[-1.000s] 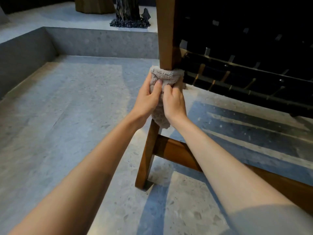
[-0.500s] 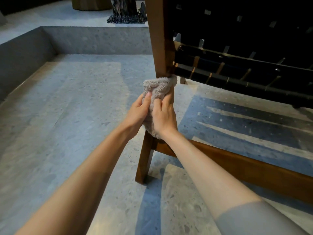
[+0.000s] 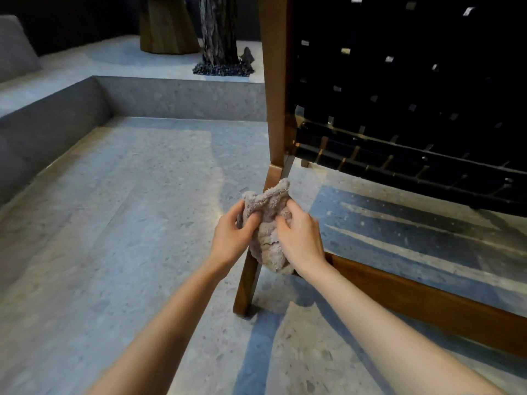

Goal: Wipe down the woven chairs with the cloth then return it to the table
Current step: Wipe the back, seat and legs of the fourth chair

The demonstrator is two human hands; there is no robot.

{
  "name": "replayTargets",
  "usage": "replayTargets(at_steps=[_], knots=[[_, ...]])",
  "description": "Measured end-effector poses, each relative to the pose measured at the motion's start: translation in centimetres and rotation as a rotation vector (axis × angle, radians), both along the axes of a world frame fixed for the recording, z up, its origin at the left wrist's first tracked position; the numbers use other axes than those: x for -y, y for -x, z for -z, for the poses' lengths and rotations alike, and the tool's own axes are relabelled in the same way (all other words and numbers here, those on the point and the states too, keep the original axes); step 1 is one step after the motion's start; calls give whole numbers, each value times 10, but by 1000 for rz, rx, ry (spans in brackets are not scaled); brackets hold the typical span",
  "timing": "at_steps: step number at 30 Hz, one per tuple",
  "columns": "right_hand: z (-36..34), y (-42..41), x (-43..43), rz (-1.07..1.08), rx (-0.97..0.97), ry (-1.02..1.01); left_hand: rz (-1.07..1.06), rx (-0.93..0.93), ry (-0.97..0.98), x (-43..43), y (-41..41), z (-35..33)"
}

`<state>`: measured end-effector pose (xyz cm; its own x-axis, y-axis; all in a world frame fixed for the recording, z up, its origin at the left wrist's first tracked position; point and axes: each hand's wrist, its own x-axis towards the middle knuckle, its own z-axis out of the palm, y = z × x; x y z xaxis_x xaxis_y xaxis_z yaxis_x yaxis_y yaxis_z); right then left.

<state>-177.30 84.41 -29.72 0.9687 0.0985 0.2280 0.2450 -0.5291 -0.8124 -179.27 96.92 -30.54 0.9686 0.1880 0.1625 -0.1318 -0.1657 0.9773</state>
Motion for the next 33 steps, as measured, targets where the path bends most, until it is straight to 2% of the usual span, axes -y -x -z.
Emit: replayTargets(at_steps=[4,7,14,23,26,30,33], knots=[[-48,9,0,96,273,-135,-36,169,90,15,-5,-50],[-99,5,-2,82,426,-165,-55,287,154,22,-14,-99],[-216,13,-13,24,671,-235,-149,514,235,18,-8,-216],[-326,22,-42,178,980,-371,-70,758,239,-8,10,-344],[-336,21,-48,188,980,-418,-50,871,235,-14,12,-376],[-329,16,-63,157,956,-434,7,948,125,-8,4,-391],[-325,6,-74,51,842,-675,-13,975,93,-4,-7,-383]])
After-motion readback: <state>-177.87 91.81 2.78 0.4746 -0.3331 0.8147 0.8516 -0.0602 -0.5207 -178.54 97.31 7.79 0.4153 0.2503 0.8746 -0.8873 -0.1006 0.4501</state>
